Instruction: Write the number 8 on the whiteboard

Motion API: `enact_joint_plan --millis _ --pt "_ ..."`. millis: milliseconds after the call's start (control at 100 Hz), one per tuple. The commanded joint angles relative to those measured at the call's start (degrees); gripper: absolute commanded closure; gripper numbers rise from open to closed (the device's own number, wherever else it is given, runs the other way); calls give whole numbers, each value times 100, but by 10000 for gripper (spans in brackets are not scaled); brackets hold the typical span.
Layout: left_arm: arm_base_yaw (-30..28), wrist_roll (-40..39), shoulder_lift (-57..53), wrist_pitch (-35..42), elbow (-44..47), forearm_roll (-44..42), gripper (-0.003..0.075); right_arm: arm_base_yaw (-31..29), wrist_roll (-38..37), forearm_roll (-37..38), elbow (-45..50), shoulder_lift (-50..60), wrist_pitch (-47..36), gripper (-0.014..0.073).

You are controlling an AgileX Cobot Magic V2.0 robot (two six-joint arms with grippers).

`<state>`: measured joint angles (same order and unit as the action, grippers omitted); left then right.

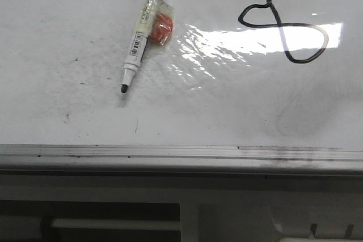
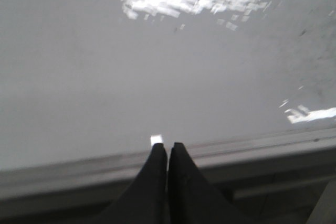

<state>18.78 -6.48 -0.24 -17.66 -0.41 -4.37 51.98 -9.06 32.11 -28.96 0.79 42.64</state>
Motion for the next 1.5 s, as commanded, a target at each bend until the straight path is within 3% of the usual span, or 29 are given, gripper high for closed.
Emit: enact_joint_plan --millis 0,680,830,950,1050,1120,1180,1240,1300,1380,1490 --pt "-238 -58 -103 230 227 5 741 -31 -9 179 -114 -87 -401 636" --pt "-419 -58 -103 229 227 30 741 -31 -9 179 -114 -87 -401 636" --pt "-419 -58 -103 229 227 30 741 -190 -9 654 133 -87 -130 636" --pt "-419 -58 -103 229 227 30 741 -920 -964 654 680 -87 -419 638" --pt "-419 -58 -103 229 227 30 741 -1938 -1446 611 1319 -87 -1354 638" --pt "-419 -58 -103 229 227 30 741 -2654 -1459 -72 1679 -87 -1957 638" --pt "-419 -58 -103 229 227 30 741 -3187 -1239 -859 1973 -87 -2303 639" --pt "-419 -58 -103 229 227 30 741 -3739 -332 -1571 2345 -87 -2793 639" --pt "-419 -58 -103 229 227 30 741 -4184 422 -1897 2673 -87 -3277 639" --pt "-419 -58 -103 229 227 30 741 -4693 616 -2113 3056 -87 -3852 639" --pt "-419 -58 -103 229 227 30 741 -5004 616 -2385 3027 -87 -3215 639"
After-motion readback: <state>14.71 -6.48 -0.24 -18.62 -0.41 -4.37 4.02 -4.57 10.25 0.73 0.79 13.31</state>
